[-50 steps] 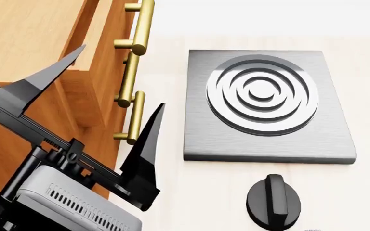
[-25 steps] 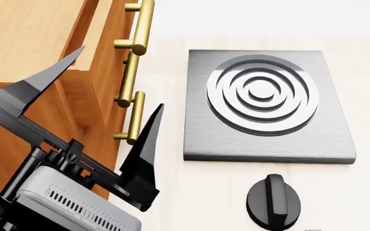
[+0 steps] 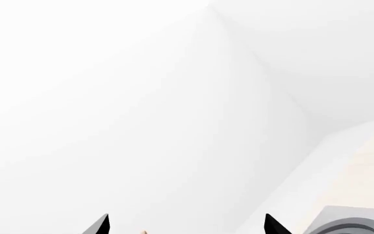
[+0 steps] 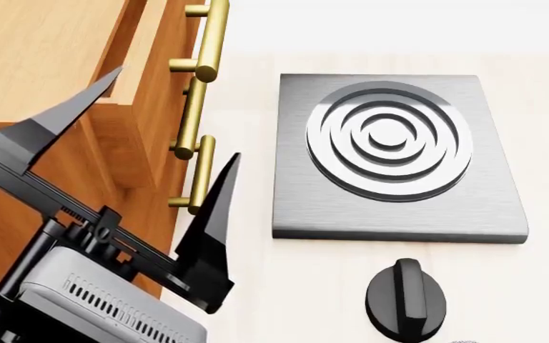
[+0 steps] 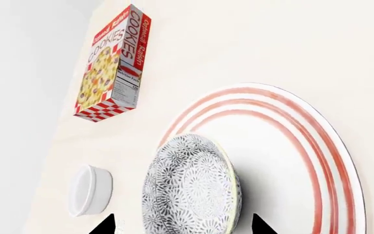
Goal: Pick the akita bowl on the wooden cabinet and place it on the plate.
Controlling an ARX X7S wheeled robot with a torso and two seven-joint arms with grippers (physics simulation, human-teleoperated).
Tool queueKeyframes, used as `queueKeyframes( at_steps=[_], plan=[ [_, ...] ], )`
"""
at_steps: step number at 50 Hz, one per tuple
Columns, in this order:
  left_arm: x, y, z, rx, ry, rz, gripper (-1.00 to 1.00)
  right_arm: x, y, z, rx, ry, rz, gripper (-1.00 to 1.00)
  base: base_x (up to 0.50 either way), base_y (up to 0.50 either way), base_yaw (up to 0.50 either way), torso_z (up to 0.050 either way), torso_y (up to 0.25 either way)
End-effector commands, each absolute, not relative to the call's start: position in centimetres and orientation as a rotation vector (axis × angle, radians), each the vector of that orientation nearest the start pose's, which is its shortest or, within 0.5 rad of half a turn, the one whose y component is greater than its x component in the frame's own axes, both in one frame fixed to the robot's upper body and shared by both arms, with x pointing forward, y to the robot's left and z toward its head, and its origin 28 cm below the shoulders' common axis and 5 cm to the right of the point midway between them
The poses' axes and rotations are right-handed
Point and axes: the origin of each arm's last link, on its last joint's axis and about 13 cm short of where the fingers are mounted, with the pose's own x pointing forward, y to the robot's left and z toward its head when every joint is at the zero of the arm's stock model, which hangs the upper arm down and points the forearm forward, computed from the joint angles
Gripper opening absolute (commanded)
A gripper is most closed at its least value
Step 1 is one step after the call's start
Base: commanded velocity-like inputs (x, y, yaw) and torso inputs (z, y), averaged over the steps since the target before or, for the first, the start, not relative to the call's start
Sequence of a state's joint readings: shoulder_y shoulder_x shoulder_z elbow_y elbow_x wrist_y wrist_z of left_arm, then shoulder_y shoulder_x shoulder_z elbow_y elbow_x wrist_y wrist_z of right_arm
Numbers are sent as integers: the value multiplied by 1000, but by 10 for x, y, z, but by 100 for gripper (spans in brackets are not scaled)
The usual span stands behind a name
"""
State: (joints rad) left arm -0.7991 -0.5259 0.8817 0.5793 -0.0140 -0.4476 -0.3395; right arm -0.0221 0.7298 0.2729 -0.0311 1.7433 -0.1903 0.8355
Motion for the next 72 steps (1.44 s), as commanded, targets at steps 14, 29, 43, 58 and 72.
queueKeyframes(
  at_steps=[14,29,43,58,72],
  plan=[
    [250,162,213,626,-730,-357,100,180,-285,178,1033,-93,-867,100,0,0,0,0,0],
    [250,162,213,626,-731,-354,100,171,-272,219,951,-204,-775,100,0,0,0,0,0],
    [248,163,214,624,-731,-352,100,154,-257,262,935,-322,-652,100,0,0,0,0,0],
    [250,162,213,622,-732,-356,100,139,-238,298,895,-414,-525,100,0,0,0,0,0],
    [250,162,213,621,-733,-357,100,130,-222,318,852,-460,-430,100,0,0,0,0,0]
  ],
)
